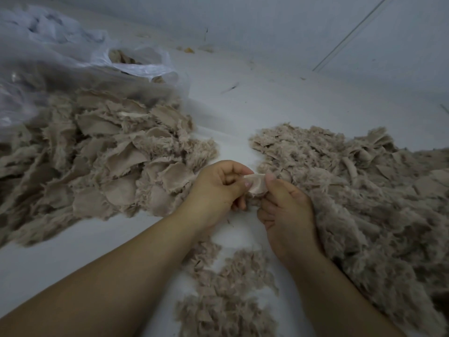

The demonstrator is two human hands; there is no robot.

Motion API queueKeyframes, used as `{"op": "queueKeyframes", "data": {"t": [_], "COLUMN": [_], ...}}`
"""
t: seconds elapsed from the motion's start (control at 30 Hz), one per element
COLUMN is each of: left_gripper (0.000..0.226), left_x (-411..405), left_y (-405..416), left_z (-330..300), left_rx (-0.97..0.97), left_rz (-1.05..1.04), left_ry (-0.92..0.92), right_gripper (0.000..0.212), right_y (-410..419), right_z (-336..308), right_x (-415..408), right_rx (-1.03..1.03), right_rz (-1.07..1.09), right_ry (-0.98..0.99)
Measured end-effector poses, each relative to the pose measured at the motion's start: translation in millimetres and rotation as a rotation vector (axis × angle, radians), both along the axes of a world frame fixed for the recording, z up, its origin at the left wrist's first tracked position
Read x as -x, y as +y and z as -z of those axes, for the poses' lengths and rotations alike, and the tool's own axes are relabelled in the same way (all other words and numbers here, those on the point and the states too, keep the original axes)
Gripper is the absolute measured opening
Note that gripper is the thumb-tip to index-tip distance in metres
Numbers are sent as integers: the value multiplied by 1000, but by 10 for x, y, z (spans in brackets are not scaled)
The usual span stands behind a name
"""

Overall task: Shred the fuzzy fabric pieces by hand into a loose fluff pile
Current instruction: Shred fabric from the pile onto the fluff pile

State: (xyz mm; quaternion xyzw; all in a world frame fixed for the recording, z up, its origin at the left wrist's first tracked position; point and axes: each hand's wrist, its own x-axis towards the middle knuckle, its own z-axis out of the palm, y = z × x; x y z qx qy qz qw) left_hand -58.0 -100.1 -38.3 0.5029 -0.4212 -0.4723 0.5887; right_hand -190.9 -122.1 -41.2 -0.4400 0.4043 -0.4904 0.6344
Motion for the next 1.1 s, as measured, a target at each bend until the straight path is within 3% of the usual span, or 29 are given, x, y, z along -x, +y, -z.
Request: {"op": "queueKeyframes", "data": {"t": [0.13,0.23,0.3,0.53,0.7,0.9,1.0,1.1], "left_gripper": [21,39,37,20,16,25,17,30], "left_x": [13,40,59,91,107,4,-25,-74], "left_y": [25,19,14,9,19,-78,-38,-11], "left_z": [-20,4,19,24,42,95,59,-50], "left_rx": [43,-25,-37,-18,3,34,24,38], "left_rz": [38,69,108,75,-4,-164,-173,-257], "left_ry": [25,39,-15,29,-74,-378,-353,-196], "right_gripper": [26,41,48,40,41,34,38,34], "right_y": [24,32,39,49,44,22,26,7], "right_z": [-22,-30,-39,-35,-12,4,16,42], "right_x": [-11,-18,-21,-31,-32,12,21,19], "right_rx": [13,14,26,39,48,44,60,64], "right_rz": [26,13,-14,-31,-8,11,-27,-28], "right_ry": [28,-10,-24,-42,-15,-59,-14,25]}}
